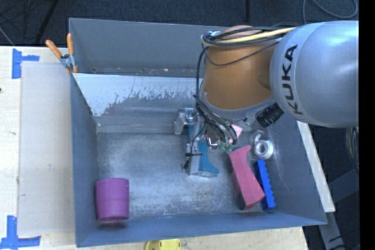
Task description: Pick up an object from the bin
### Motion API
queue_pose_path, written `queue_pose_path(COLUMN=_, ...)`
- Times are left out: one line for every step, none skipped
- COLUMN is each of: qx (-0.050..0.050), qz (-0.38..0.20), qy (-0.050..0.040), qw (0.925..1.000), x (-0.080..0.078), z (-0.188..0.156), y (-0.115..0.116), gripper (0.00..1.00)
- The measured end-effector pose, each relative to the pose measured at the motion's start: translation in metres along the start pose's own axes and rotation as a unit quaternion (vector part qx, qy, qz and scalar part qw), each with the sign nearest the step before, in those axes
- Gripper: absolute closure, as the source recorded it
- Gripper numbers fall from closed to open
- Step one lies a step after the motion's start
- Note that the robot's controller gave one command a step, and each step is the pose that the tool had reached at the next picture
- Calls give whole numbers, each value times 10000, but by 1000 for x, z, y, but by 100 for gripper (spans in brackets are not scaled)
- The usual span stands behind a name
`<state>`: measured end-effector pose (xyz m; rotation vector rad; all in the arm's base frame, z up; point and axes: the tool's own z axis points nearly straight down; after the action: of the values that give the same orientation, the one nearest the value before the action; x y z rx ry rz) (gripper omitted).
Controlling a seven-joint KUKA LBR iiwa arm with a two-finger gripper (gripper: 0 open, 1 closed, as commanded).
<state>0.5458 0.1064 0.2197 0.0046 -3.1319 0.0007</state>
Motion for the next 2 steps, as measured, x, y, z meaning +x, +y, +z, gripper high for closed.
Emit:
queue_pose_path(qx=-4, qz=17, qy=-39, qw=10000, x=-2, z=-5, y=-1, gripper=0)
queue_pose_path(qx=-2, qz=-355, qy=-66, qw=9993, x=-26, z=69, y=-55, gripper=0)
